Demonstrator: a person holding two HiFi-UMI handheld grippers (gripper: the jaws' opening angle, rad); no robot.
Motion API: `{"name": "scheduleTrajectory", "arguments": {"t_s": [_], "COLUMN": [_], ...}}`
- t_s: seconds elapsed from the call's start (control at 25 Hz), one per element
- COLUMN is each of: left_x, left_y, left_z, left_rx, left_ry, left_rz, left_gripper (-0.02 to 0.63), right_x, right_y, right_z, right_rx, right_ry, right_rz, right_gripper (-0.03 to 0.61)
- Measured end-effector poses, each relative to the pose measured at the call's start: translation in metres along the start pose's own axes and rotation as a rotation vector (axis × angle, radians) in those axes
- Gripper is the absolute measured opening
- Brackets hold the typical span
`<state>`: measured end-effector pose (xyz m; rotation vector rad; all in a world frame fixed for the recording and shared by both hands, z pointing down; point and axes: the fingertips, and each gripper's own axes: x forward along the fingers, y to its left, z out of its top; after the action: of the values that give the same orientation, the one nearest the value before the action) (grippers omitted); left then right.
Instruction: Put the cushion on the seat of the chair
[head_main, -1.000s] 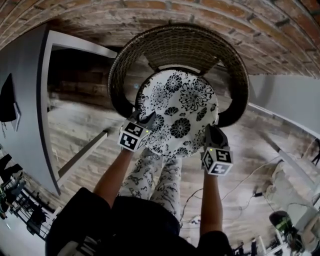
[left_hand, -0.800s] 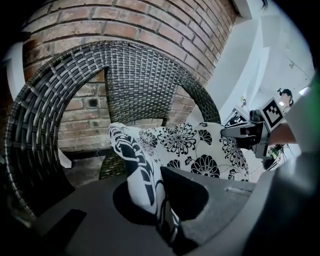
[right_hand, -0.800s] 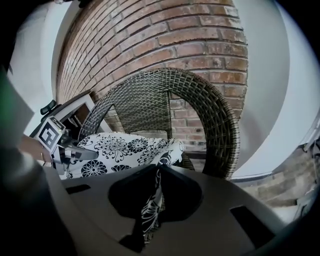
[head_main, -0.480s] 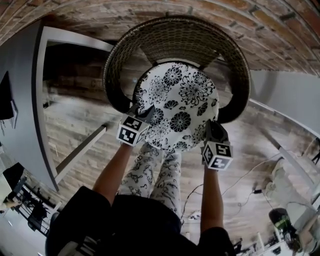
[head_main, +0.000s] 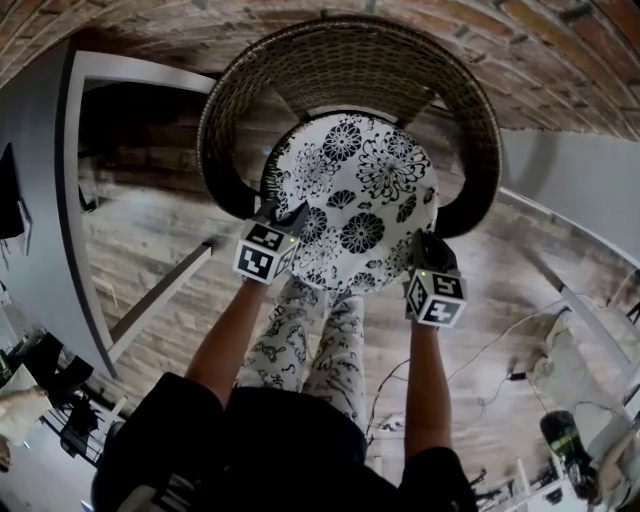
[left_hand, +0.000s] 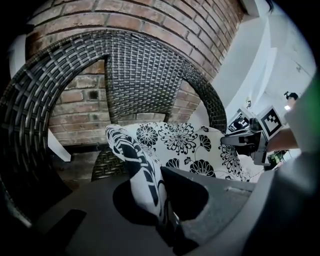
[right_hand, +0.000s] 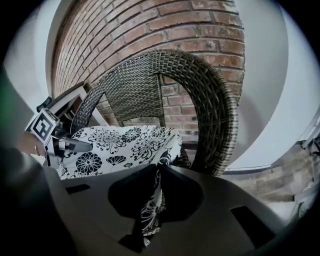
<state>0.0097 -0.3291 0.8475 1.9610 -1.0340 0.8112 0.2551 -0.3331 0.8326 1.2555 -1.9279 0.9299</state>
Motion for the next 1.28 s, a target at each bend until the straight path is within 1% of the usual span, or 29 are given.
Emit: {"name": "scheduleTrajectory", "arguments": {"t_s": [0.2, 0.4, 0.84, 0.96, 1.28], "left_x": [0.004, 0.006, 0.007, 0.008, 0.007], "left_y": [0.003, 0.006, 0.005, 0.004, 0.009], "left_z": [-0.004, -0.008, -0.008, -0.009, -0.014], "left_rx": [-0.011, -0.032, -0.033, -0.034, -0.049], "left_ry": [0.006, 0.016, 0.008, 0.005, 0.003], "left_rz": [0.004, 0.018, 0.031, 0.038, 0.057], "left_gripper": [0.012, 0.012, 0.012, 0.012, 0.012], "right_x": [0.006, 0.007, 0.000, -0.007, -0.021], "right_y": [-0.001, -0.010, -0.018, -0.018, -0.008], "right_z": [-0.007, -0.015, -0.026, -0.027, -0.023], "right_rx": [0.000, 0.062, 0.063, 0.073, 0.080], "right_ry": [0.021, 0.037, 0.060, 0.054, 0.017], "right_rz": [0.011, -0.004, -0.023, -0.019, -0.008], "right_gripper": [0.035, 0.051, 0.091, 0.103, 0.103]}}
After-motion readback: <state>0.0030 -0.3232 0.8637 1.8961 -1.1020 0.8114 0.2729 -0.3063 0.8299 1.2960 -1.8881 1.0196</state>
